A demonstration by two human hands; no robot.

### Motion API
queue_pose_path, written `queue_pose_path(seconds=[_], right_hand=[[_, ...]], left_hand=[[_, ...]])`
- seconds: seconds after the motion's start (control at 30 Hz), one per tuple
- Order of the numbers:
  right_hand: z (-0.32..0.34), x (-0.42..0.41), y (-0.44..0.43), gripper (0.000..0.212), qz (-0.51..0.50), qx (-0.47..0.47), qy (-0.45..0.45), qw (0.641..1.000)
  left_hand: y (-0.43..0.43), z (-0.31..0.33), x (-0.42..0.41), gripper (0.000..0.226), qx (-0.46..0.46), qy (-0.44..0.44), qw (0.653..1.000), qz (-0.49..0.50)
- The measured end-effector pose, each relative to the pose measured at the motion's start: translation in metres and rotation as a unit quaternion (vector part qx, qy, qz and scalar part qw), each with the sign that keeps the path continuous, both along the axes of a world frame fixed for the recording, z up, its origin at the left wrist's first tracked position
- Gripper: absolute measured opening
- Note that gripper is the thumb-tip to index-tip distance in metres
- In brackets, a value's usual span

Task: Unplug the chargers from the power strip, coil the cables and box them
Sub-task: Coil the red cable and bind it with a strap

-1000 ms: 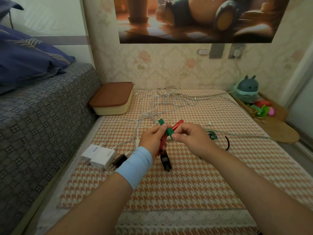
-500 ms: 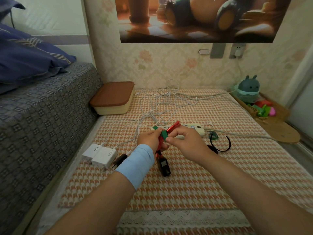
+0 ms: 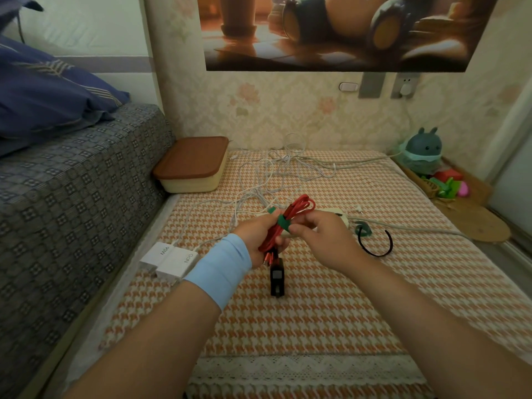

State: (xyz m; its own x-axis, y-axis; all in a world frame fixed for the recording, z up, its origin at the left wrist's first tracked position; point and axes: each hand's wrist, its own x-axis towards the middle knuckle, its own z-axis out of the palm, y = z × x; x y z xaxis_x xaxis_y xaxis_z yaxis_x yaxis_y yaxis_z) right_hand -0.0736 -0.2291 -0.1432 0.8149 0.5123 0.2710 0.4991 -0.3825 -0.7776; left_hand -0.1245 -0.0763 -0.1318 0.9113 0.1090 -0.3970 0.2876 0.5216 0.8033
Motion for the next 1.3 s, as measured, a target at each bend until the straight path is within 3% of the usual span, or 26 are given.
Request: queue_pose_path(seconds=[0.13,0.27,0.37,0.5,0.57,0.67,0.73,0.8,0.87,1.0,1.07,1.3], right_hand=[[-0.003,0.002,-0.004,0.017,-0.016,-0.04,-0.107,0.993],[0.001,-0.003,-0.009,0.019,-0.046,-0.038,-0.115,0.992],[0.012,-0.012,-0.009,0.015,-0.005,0.021,0.027,0.999],[0.022,-0.016,-0.009,0.011,0.041,0.025,0.208,0.977],[0.023,-0.011,-0.012,0.026,0.069,0.057,0.306,0.948],[0.027,0.005,-0.029,0.05,0.16,0.144,0.457,0.863],[0.03,0.011,-0.036,0.062,0.198,0.14,0.491,0.837],[0.032,0.011,-0.038,0.06,0.167,0.077,0.455,0.871],[0.033,0.007,-0.035,0.033,0.126,0.019,0.379,0.917],[0.03,0.006,-0.038,0.013,0.105,-0.042,0.227,0.967],[0.029,0.004,-0.038,0.018,0.1,-0.055,0.167,0.979],[0.03,-0.002,-0.031,0.026,0.091,-0.117,-0.019,0.989]], left_hand=[[0.002,-0.002,-0.003,0.028,0.022,-0.025,0.999,-0.022],[0.0,0.0,-0.011,0.03,0.076,-0.047,0.996,-0.028],[-0.003,0.001,-0.018,0.025,0.203,-0.104,0.974,-0.007],[-0.006,0.0,-0.016,0.028,0.422,-0.167,0.89,0.041],[-0.007,0.0,-0.012,0.033,0.473,-0.181,0.86,0.055],[-0.004,-0.001,-0.009,0.031,0.479,-0.2,0.851,0.078],[-0.004,0.0,-0.01,0.029,0.485,-0.222,0.843,0.074],[-0.005,-0.003,-0.011,0.026,0.496,-0.243,0.832,0.051],[-0.007,-0.004,-0.013,0.021,0.498,-0.249,0.831,0.024],[-0.002,0.002,-0.014,0.014,0.414,-0.192,0.888,-0.047],[0.002,0.005,-0.016,0.011,0.382,-0.158,0.907,-0.076],[0.009,0.006,-0.016,0.01,0.382,-0.106,0.915,-0.075]])
